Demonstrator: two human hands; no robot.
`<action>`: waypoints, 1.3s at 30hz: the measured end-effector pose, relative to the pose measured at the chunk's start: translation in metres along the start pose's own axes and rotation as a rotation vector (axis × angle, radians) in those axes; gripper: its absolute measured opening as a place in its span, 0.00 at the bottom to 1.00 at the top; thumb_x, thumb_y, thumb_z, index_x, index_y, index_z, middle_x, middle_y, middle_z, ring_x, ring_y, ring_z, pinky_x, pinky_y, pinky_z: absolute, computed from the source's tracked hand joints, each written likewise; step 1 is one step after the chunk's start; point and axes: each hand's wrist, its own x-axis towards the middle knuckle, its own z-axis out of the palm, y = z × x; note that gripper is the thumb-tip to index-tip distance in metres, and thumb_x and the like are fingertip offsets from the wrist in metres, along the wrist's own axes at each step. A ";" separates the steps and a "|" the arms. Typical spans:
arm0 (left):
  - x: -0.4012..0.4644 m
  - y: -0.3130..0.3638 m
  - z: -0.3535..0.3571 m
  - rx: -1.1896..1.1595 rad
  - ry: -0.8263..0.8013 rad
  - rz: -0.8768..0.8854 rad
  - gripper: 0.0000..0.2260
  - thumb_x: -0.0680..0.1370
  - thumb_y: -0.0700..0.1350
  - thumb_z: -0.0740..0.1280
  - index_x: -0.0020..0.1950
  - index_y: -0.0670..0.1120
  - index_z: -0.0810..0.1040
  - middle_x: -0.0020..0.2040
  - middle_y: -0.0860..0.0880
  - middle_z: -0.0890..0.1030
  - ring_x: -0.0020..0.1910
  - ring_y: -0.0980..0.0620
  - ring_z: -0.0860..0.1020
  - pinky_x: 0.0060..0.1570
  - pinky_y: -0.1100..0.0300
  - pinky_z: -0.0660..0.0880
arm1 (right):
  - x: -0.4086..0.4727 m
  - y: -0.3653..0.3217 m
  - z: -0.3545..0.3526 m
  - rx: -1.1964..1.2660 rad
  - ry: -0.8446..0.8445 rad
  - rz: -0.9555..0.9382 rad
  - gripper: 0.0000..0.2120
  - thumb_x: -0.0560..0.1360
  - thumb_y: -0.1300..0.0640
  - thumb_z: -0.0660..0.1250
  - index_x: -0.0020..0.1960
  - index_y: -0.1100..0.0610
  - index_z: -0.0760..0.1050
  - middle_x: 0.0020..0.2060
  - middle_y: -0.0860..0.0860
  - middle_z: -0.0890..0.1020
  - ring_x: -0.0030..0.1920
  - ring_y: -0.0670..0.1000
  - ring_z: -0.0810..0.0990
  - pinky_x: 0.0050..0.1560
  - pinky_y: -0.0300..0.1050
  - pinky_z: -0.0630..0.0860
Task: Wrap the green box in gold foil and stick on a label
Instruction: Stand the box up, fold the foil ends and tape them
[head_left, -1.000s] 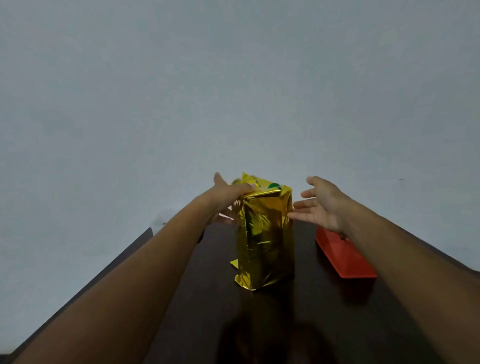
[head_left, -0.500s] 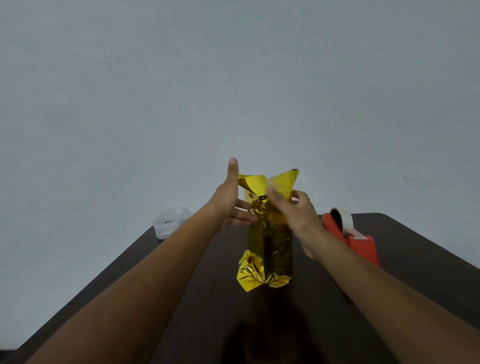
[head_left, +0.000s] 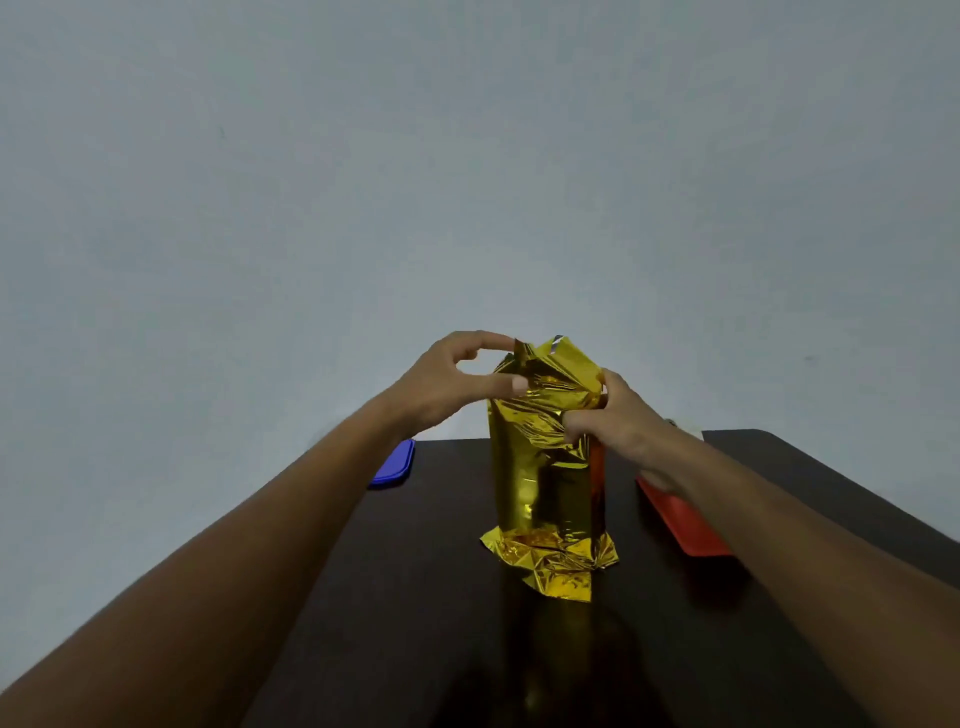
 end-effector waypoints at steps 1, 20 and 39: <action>0.002 0.000 0.000 0.032 -0.028 0.010 0.23 0.67 0.60 0.76 0.62 0.61 0.81 0.70 0.56 0.73 0.70 0.54 0.68 0.65 0.52 0.68 | 0.001 -0.001 -0.002 -0.013 -0.008 0.003 0.38 0.56 0.56 0.76 0.65 0.52 0.68 0.55 0.58 0.80 0.55 0.58 0.80 0.56 0.56 0.79; 0.025 0.015 0.040 -0.289 0.202 -0.062 0.35 0.70 0.63 0.72 0.38 0.29 0.67 0.35 0.43 0.69 0.36 0.45 0.68 0.41 0.52 0.68 | -0.022 0.002 0.023 -0.379 0.738 -0.546 0.29 0.69 0.44 0.79 0.62 0.56 0.71 0.59 0.53 0.75 0.60 0.53 0.72 0.54 0.47 0.70; 0.018 0.009 0.025 -0.133 -0.030 -0.005 0.28 0.69 0.57 0.79 0.66 0.54 0.76 0.68 0.51 0.78 0.70 0.53 0.72 0.65 0.53 0.70 | -0.011 0.003 0.010 0.003 0.356 -0.369 0.09 0.77 0.54 0.72 0.57 0.54 0.82 0.59 0.50 0.79 0.62 0.49 0.76 0.53 0.35 0.76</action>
